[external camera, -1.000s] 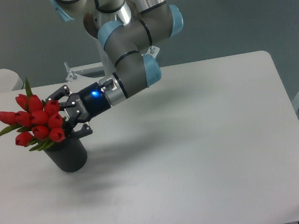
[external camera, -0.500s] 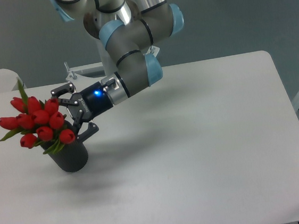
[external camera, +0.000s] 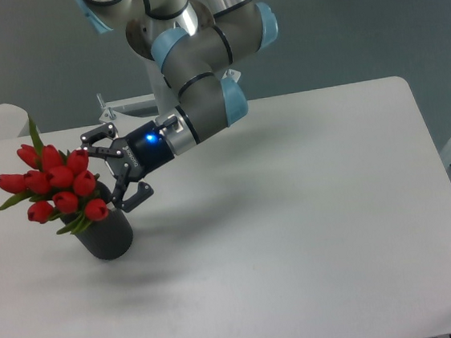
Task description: Insert the flowers into the vase
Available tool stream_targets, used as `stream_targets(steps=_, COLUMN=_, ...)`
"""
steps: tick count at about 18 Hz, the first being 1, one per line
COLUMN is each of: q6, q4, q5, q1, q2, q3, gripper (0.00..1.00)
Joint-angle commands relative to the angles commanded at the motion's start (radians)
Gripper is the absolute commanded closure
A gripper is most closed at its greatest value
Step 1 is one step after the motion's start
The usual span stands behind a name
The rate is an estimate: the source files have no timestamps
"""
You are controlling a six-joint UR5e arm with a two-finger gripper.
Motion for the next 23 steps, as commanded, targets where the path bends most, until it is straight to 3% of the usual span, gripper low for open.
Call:
stream_targets(steps=12, q6=0.0, q4=-0.002, q5=0.003, q1=0.044, q2=0.023, q3=-0.018, gripper=0.0)
stream_targets(steps=19, q6=-0.003, q4=0.0, q5=0.003, q1=0.144, q2=0.04, q3=-0.003, gripper=0.0)
stream_targets(steps=23, q6=-0.014, q4=-0.002, q5=0.005, q1=0.201, q2=0.04, q3=0.05, gripper=0.0)
